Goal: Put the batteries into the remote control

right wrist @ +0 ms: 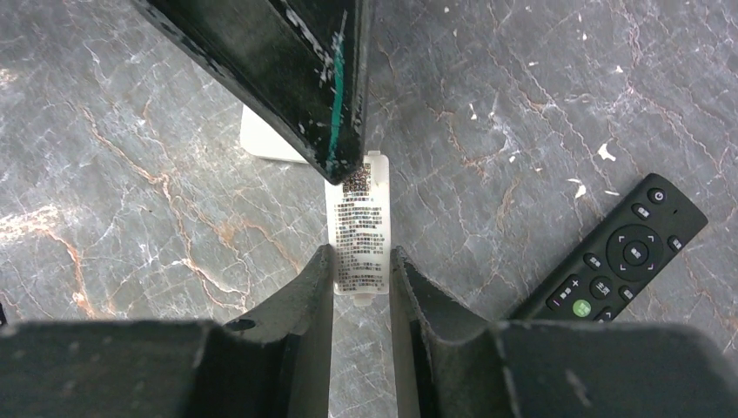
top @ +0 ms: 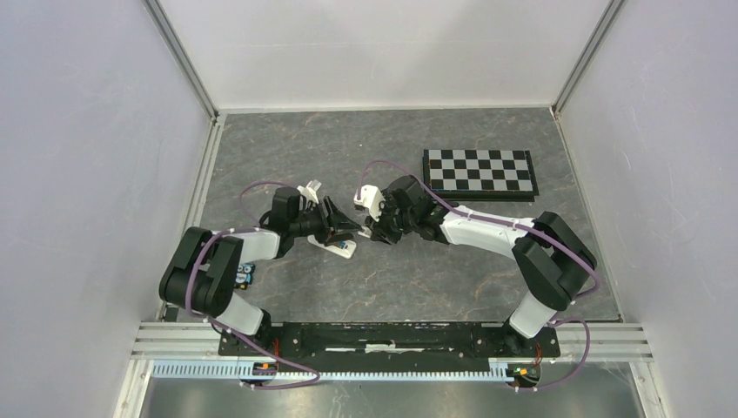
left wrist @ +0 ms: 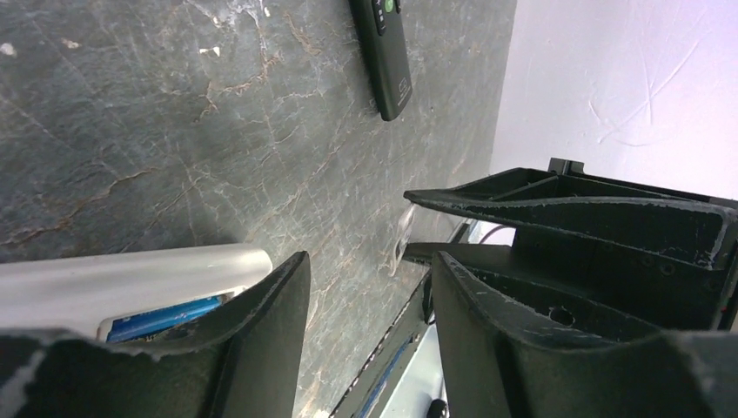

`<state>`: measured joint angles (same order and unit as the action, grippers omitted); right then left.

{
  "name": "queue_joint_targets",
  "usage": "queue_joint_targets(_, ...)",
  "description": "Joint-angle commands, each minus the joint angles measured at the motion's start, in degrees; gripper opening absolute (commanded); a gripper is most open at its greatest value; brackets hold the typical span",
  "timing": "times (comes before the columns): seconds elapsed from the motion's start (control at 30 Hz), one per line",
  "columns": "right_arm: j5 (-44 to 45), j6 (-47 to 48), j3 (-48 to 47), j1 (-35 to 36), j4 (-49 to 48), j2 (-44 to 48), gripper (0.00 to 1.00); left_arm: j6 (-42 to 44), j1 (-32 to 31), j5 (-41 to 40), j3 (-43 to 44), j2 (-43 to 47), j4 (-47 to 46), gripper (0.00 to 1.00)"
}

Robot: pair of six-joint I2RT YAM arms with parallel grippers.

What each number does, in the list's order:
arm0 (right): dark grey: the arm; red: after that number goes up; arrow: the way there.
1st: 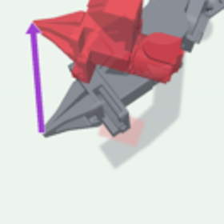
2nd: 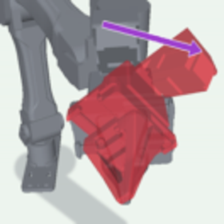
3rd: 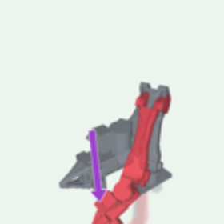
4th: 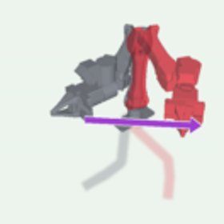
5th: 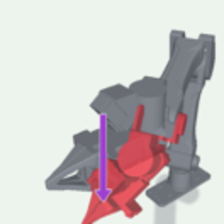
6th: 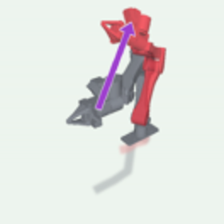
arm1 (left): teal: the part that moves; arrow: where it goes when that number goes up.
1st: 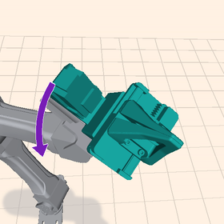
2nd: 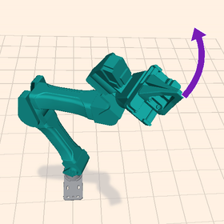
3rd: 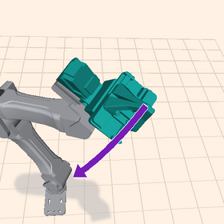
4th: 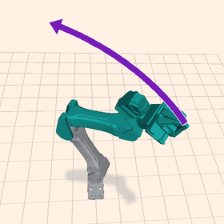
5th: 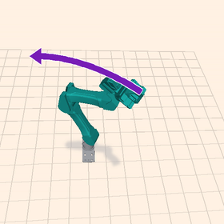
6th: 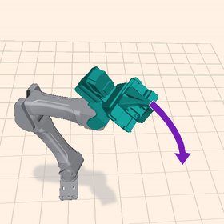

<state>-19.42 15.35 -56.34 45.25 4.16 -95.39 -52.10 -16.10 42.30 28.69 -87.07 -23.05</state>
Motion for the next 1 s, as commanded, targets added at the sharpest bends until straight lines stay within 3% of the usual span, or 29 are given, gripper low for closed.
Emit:
queue_joint_targets(0.0, -3.1, -1.1, -1.8, 0.2, -3.4, 0.4, 0.29, -2.2, 0.1, 3.9, 2.4, -2.0, -4.6, 0.58)
queue_joint_targets(0.33, -4.6, -0.8, -3.7, 0.7, -3.7, -1.7, 0.3, -5.0, 0.0, 5.9, 2.1, -4.8, -9.5, 0.44)
queue_joint_targets(0.43, -4.6, -1.0, -4.2, 0.7, -3.7, -2.3, 0.3, -5.1, 0.0, 6.1, 2.1, -4.9, -9.7, 0.33)
queue_joint_targets(0.53, -4.7, -1.4, -4.5, 0.7, -3.7, -2.9, 0.31, -5.7, 0.0, 6.3, 1.6, -4.8, -11.2, 0.13)
queue_joint_targets(0.6, -4.2, -1.8, -4.5, 0.7, -3.7, -2.9, 0.4, -6.0, 0.0, 6.6, 1.6, -4.6, -12.0, 0.02)
queue_joint_targets(0.67, -2.5, -3.4, -4.1, 0.6, -5.3, -2.5, 0.6, -5.9, 0.1, 6.4, 1.7, -4.1, -11.9, 0.02)
queue_joint_targets(0.73, -2.5, -6.2, -4.0, -0.3, -4.3, -1.8, 0.71, -5.2, 0.2, 6.3, 2.1, -3.3, -11.1, 0.02)
queue_joint_targets(0.83, -6.9, -14.3, -0.9, -3.2, -7.8, 2.3, 0.8, -3.3, 0.4, 6.3, 2.9, -1.6, -8.9, 0.02)
queue_joint_targets(0.97, -8.3, -33.4, 6.1, -7.6, -16.6, 9.1, 0.88, -1.9, 0.6, 8.0, 4.1, -0.3, -8.1, 0.02)
